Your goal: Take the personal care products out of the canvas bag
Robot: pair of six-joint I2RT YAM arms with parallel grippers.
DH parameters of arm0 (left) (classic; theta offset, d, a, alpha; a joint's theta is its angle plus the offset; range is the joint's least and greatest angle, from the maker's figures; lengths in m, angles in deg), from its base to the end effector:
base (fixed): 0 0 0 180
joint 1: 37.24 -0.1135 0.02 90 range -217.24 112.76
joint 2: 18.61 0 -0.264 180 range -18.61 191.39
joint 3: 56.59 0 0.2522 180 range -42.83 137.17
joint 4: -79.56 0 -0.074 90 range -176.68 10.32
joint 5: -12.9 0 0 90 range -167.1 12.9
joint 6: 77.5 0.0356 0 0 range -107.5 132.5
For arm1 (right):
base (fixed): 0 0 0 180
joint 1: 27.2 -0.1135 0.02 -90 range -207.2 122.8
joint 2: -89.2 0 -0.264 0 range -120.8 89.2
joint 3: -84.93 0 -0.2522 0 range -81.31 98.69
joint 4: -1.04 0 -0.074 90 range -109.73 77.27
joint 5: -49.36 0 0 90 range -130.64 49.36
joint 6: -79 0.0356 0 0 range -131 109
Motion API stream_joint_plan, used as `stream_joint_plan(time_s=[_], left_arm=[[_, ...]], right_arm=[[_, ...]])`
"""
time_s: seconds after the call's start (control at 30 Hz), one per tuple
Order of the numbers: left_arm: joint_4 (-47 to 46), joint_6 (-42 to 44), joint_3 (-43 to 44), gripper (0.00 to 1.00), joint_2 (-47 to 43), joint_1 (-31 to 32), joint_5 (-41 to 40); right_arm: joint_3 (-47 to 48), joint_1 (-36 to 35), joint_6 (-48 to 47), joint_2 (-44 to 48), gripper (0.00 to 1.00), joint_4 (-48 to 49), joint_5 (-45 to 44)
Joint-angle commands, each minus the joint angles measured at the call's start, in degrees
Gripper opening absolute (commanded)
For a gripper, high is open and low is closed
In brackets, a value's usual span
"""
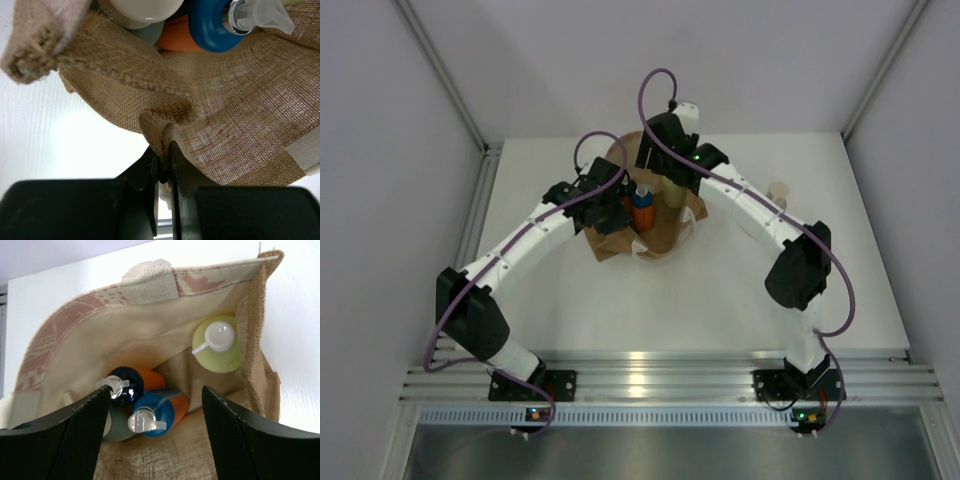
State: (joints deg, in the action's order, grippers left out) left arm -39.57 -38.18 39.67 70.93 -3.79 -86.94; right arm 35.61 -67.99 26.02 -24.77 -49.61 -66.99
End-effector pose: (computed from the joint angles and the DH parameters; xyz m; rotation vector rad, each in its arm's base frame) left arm 0.2806 -0.1781 0.3186 -0.4502 2.4995 -0.3880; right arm 0.3561 0.2864 0.3681 0.1920 2.1021 0.3188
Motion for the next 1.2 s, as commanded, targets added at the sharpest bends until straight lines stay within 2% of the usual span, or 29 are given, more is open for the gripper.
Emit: stream_joint_plan(time_s=[0.0,0.27,0.63,1.0,1.17], left_arm=[[2.0,0.1,-0.4,0.0,2.0,0.0,2.1],[1.9,0.0,-0.4,0.0,2.0,0.1,2.0],[1.9,0.8,-0.2,0.0,2.0,0.0,2.8],[2.0,1.5,-1.0,0.0,1.7,0.0,4.2],[1.9,1.9,-0.8,0.0,2.0,0.0,4.5]], right_arm=[[3.7,-0.9,3.6,-2.6,0.72,-2.3,-4.3],[4.8,0.5,5.4,-5.5,0.7,-3.8,-13.2],[9.6,1.5,3.7,-11.5,0.69,-3.8,-15.4],[12.6,1.6,3.3,-15.6,0.67,-3.7,-23.2],[13.6,2.7,2.7,-17.6,0.68,-3.7,-21.6]])
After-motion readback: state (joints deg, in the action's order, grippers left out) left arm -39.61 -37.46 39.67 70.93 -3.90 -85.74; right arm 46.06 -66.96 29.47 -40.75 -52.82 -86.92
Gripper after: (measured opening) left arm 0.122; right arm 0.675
